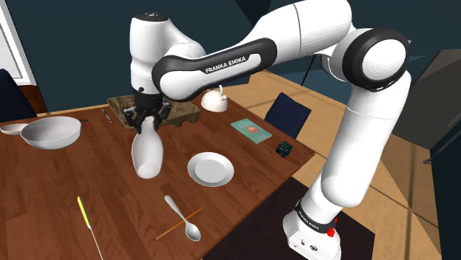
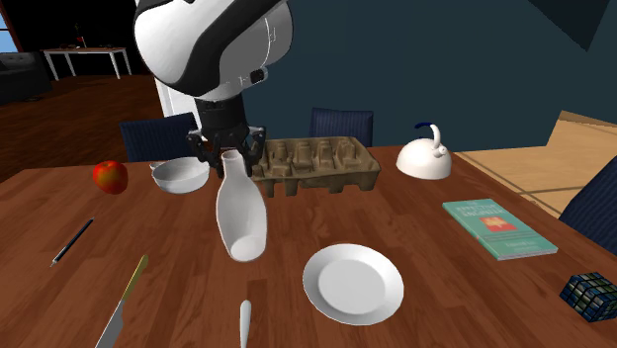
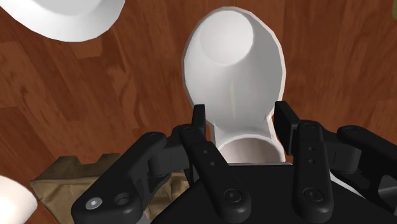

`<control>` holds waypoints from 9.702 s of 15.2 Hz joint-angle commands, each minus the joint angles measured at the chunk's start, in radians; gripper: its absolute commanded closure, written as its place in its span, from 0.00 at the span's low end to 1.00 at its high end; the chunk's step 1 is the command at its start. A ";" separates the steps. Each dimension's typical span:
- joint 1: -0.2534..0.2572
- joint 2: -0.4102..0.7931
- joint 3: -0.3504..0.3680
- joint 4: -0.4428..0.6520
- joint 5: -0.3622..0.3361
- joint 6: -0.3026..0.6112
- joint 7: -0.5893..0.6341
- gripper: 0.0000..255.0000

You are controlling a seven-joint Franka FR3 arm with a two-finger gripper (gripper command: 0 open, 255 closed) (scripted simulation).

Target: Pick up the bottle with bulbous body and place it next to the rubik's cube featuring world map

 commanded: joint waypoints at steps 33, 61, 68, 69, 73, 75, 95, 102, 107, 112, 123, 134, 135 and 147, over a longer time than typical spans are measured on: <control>0.017 -0.027 0.022 0.426 0.053 -0.442 -0.089 1.00; 0.043 0.062 0.055 0.890 -0.011 -0.824 -0.156 1.00; -0.163 -0.274 -0.040 0.496 0.215 -0.691 -0.354 1.00; -0.177 -0.312 -0.061 0.457 0.236 -0.682 -0.384 1.00; -0.213 -0.439 -0.148 0.326 0.296 -0.660 -0.500 1.00; -0.224 -0.492 -0.191 0.271 0.314 -0.655 -0.554 1.00; -0.322 -0.753 -0.600 0.029 0.277 -0.672 -1.056 1.00; -0.355 -0.742 -0.745 0.054 0.236 -0.681 -1.230 1.00; -0.373 -0.701 -0.855 0.105 0.215 -0.686 -1.358 1.00; -0.386 -0.629 -0.975 0.187 0.213 -0.692 -1.493 1.00; -0.403 -0.462 -1.194 0.321 0.273 -0.672 -1.733 1.00; -0.420 -0.542 -1.170 0.098 0.230 -0.517 -1.713 1.00; -0.422 -0.547 -1.169 0.079 0.227 -0.503 -1.712 1.00; -0.439 -0.589 -1.171 -0.117 0.202 -0.344 -1.710 1.00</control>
